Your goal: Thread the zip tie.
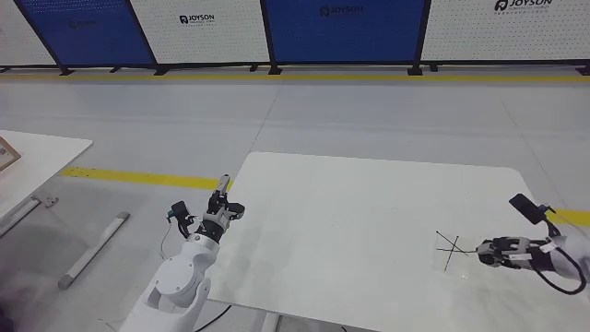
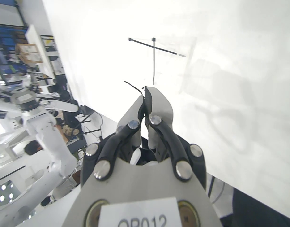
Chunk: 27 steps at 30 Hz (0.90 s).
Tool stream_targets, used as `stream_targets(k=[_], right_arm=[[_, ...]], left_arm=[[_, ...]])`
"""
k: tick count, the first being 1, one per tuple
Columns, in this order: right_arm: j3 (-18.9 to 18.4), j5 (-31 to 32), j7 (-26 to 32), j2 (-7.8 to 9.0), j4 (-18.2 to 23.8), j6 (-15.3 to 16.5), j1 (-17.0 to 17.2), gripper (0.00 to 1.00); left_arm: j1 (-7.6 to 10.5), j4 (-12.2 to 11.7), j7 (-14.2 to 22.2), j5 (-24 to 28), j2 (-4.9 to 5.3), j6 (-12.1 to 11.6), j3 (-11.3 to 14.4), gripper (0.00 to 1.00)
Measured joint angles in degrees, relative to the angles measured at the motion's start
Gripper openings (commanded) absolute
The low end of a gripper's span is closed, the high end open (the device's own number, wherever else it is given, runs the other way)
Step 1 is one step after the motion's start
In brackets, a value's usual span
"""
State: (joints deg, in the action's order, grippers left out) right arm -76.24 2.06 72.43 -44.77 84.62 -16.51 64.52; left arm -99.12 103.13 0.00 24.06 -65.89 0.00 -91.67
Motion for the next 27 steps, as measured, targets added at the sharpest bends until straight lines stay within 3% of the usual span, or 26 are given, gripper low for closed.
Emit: stream_targets(k=[3, 22, 25, 27], right_arm=[[-2.48, -4.36, 0.13, 0.19, -0.81, 2.14, 2.01, 0.00], [-2.37, -4.31, -0.29, 0.12, -0.61, 2.18, 2.06, 0.00], [-2.70, -6.39, -3.30, -0.11, 0.67, 3.97, 2.52, 0.00], [-3.78, -9.90, -3.57, -0.20, 1.16, 7.20, 2.82, 0.00]], left_arm=[[0.00, 0.00, 0.00, 0.00, 0.00, 0.00, 0.00, 1.00], [0.00, 0.00, 0.00, 0.00, 0.00, 0.00, 0.00, 1.00], [0.00, 0.00, 0.00, 0.00, 0.00, 0.00, 0.00, 1.00], [0.00, 0.00, 0.00, 0.00, 0.00, 0.00, 0.00, 1.00]])
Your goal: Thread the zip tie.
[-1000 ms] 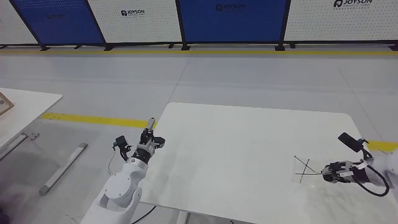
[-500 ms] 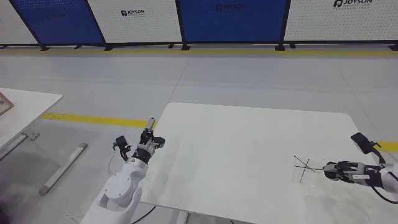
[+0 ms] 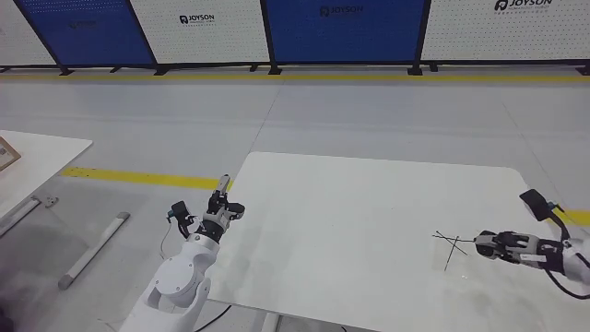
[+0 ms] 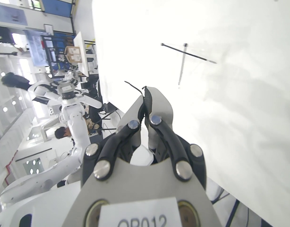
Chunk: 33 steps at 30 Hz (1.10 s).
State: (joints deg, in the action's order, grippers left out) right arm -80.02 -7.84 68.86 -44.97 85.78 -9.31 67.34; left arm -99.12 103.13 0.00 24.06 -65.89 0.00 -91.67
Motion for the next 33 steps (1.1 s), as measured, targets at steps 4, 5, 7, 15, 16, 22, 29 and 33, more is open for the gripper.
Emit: stream_targets(k=[4, 5, 7, 15, 16, 22, 29, 33], right_arm=[[-1.29, -6.01, -0.27, -0.23, 1.37, 4.96, 0.84, 0.00], [-1.06, -6.37, -0.28, -0.27, 1.95, 5.15, 0.92, 0.00], [-0.63, -5.83, -0.26, -0.29, 2.36, 4.54, 0.89, 0.00], [-0.62, -5.72, -0.24, -0.28, 2.33, 4.45, 0.87, 0.00], [-0.62, -5.72, -0.24, -0.28, 2.33, 4.45, 0.87, 0.00], [-0.43, -6.45, -4.15, -0.59, 5.61, 7.47, 1.95, 0.00], [2.26, -5.73, -9.55, -1.41, 10.55, 11.49, 0.73, 0.00], [3.15, -4.88, -12.20, -1.66, 10.89, 11.52, 0.79, 0.00]], left_arm=[[0.00, 0.00, 0.00, 0.00, 0.00, 0.00, 0.00, 1.00], [0.00, 0.00, 0.00, 0.00, 0.00, 0.00, 0.00, 1.00], [0.00, 0.00, 0.00, 0.00, 0.00, 0.00, 0.00, 1.00], [0.00, 0.00, 0.00, 0.00, 0.00, 0.00, 0.00, 1.00], [0.00, 0.00, 0.00, 0.00, 0.00, 0.00, 0.00, 1.00], [0.00, 0.00, 0.00, 0.00, 0.00, 0.00, 0.00, 1.00], [0.00, 0.00, 0.00, 0.00, 0.00, 0.00, 0.00, 1.00], [0.00, 0.00, 0.00, 0.00, 0.00, 0.00, 0.00, 1.00]])
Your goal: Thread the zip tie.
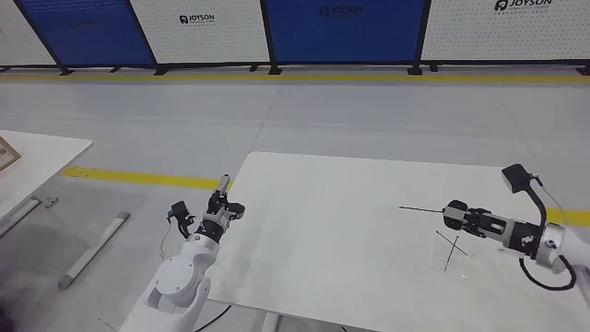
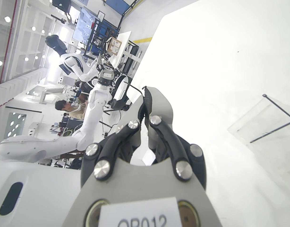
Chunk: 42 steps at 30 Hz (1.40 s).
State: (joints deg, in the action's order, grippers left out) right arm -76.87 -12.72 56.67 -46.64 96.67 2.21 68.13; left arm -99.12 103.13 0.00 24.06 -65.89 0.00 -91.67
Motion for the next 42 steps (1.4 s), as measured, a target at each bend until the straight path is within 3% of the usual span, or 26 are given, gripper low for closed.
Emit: stream_targets(k=[12, 16, 22, 25, 29, 42], right_arm=[[-0.04, -0.07, 0.13, 0.01, -0.01, 0.00, 0.00, 0.00], [0.88, 1.70, -2.40, -0.29, 2.05, 2.34, -0.11, 0.00], [6.06, 6.39, -4.13, -1.40, 3.93, 6.22, -4.00, 0.00], [10.43, 7.22, -3.64, -2.38, 2.21, 8.13, -6.74, 0.00], [14.42, 3.37, -4.91, -3.69, -2.94, 4.60, -9.84, 0.00], [14.40, 6.12, -6.60, -3.69, -1.38, 5.69, -9.04, 0.00]], left_arm=[[0.00, 0.00, 0.00, 0.00, 0.00, 0.00, 0.00, 1.00], [0.00, 0.00, 0.00, 0.00, 0.00, 0.00, 0.00, 1.00], [0.00, 0.00, 0.00, 0.00, 0.00, 0.00, 0.00, 1.00], [0.00, 0.00, 0.00, 0.00, 0.00, 0.00, 0.00, 1.00], [0.00, 0.00, 0.00, 0.00, 0.00, 0.00, 0.00, 1.00], [0.00, 0.00, 0.00, 0.00, 0.00, 0.00, 0.00, 1.00]])
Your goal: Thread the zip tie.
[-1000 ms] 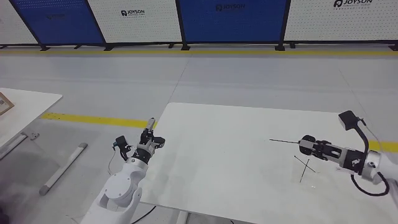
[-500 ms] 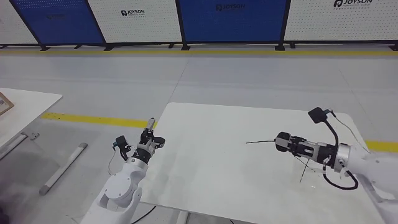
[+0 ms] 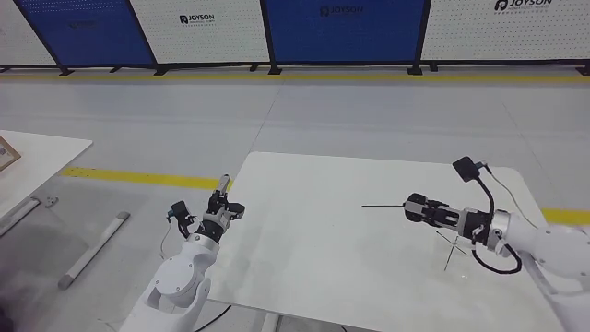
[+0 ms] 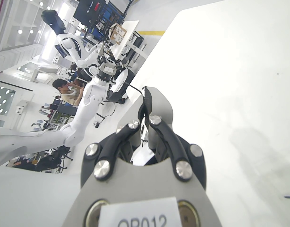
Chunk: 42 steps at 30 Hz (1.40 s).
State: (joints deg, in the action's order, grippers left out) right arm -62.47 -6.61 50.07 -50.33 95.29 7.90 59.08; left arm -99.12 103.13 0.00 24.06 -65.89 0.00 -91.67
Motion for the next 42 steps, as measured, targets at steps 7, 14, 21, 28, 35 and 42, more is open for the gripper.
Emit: stream_targets(k=[7, 14, 21, 28, 35, 42], right_arm=[[0.67, 1.78, -2.44, -0.60, 0.79, 8.62, 0.14, 0.00], [2.15, 3.75, -1.60, -1.00, -0.83, 11.58, -0.76, 0.00], [2.18, 3.81, -1.71, -1.00, -0.76, 11.57, -0.66, 0.00], [4.52, 12.89, -4.12, -1.62, 0.63, 11.58, -1.34, 0.00], [5.78, 21.40, -5.94, -1.78, 0.45, 11.58, -2.47, 0.00], [5.78, 21.09, -5.93, -1.78, 0.45, 11.58, -2.47, 0.00]], left_arm=[[0.00, 0.00, 0.00, 0.00, 0.00, 0.00, 0.00, 1.00], [0.00, 0.00, 0.00, 0.00, 0.00, 0.00, 0.00, 1.00], [0.00, 0.00, 0.00, 0.00, 0.00, 0.00, 0.00, 1.00], [0.00, 0.00, 0.00, 0.00, 0.00, 0.00, 0.00, 1.00], [0.00, 0.00, 0.00, 0.00, 0.00, 0.00, 0.00, 1.00], [0.00, 0.00, 0.00, 0.00, 0.00, 0.00, 0.00, 1.00]])
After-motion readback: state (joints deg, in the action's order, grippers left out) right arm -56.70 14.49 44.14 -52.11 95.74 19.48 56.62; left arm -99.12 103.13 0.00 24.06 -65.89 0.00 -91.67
